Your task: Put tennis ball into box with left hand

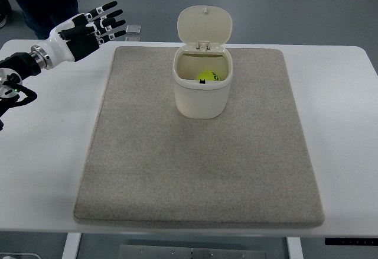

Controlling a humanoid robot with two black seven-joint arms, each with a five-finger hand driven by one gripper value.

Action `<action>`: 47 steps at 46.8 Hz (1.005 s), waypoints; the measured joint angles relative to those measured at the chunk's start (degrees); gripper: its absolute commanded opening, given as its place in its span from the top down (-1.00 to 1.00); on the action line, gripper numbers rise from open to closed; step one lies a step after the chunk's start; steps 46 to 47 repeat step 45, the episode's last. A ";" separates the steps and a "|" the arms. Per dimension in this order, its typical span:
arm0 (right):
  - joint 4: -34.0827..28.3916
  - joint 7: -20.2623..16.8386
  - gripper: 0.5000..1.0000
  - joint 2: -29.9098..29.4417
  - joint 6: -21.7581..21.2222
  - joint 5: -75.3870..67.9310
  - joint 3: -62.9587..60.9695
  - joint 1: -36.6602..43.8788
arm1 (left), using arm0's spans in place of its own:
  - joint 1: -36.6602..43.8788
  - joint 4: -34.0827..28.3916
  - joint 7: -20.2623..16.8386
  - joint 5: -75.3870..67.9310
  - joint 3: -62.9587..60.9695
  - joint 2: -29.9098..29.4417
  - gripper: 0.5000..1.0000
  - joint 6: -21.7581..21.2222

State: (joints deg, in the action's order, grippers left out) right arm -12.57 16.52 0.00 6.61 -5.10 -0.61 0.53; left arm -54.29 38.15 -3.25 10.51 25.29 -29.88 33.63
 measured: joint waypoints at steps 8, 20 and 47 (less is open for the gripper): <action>0.00 0.00 -0.75 0.00 0.00 0.00 0.00 0.00 | 0.71 0.07 0.00 0.55 0.03 0.00 -0.98 0.10; 0.00 0.00 -0.75 0.00 0.00 0.00 0.00 0.00 | 1.67 0.34 0.00 1.43 0.03 0.02 -0.98 0.20; -0.05 0.00 -0.75 0.00 0.00 -0.21 -0.11 0.00 | 1.74 0.61 -0.01 1.50 0.03 0.00 -0.98 0.21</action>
